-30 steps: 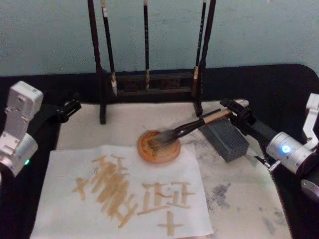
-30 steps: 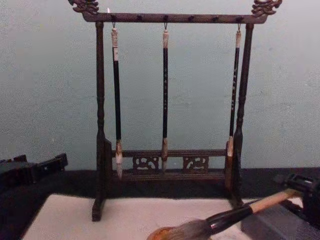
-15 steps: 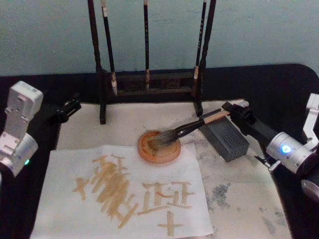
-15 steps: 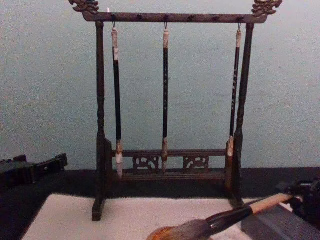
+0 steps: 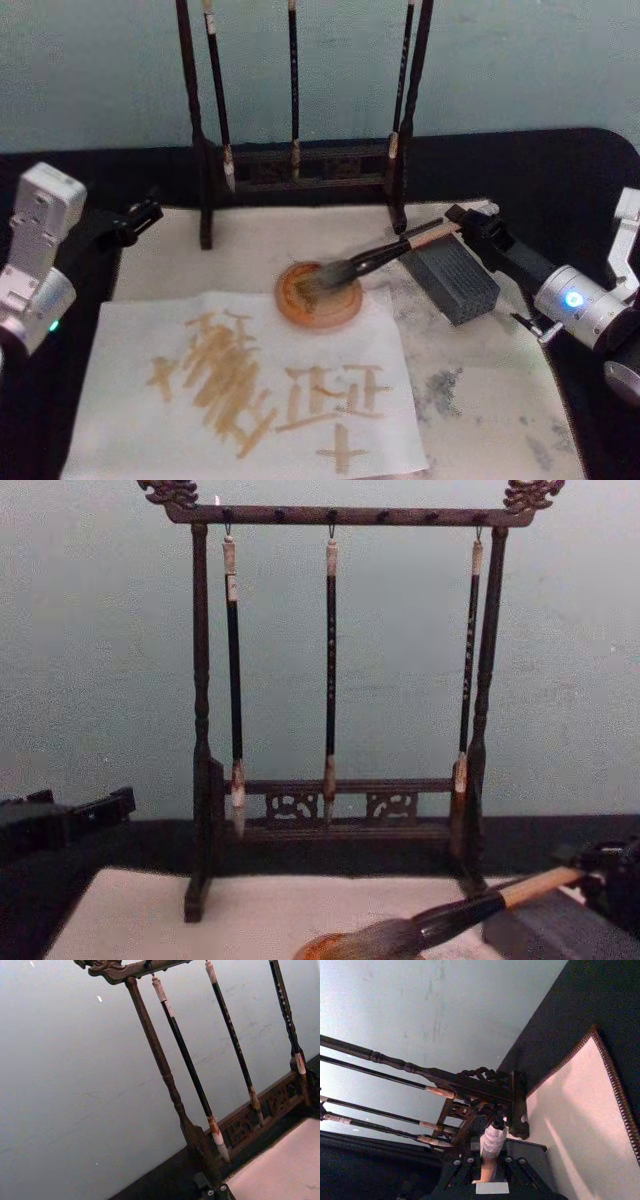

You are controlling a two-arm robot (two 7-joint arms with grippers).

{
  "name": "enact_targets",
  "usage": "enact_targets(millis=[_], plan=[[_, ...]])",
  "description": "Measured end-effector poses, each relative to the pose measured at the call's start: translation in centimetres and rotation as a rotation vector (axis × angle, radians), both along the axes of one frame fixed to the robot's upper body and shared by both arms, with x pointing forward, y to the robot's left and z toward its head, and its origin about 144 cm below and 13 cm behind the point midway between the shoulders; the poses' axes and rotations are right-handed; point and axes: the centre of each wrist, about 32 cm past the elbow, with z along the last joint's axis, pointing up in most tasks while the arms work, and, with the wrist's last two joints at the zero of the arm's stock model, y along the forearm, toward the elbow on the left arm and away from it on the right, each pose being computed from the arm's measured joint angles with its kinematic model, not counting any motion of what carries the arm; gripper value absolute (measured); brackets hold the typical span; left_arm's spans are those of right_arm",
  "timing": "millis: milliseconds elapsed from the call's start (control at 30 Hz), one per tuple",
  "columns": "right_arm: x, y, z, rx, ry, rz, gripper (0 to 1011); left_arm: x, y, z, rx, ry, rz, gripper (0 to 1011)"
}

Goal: Pick up the brush from the inkstone, write on the paper, then place the brush back to its original position.

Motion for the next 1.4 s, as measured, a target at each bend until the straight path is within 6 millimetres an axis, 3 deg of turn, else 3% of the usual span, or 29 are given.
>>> enact_targets(millis=[433,767,1100,1400], plan=[[-0.6,-0.8,1.1,-0.003,-0.023,-0.023,176,0.0,0.0,0.0,0.000,0.000,0.000,1002],[-1.9,-0.9,3.6,0.007,-0.102,-0.009,176,0.0,0.0,0.0,0.000,0.000,0.000,1002],[-4.5,0.3,6.9,-0.042,-0.215,0.053,176,0.0,0.0,0.0,0.000,0.000,0.000,1002],[-6.4,2.7,10.0,-0.231,-0.374,0.192,176,0.0,0.0,0.0,0.000,0.000,0.000,1002]])
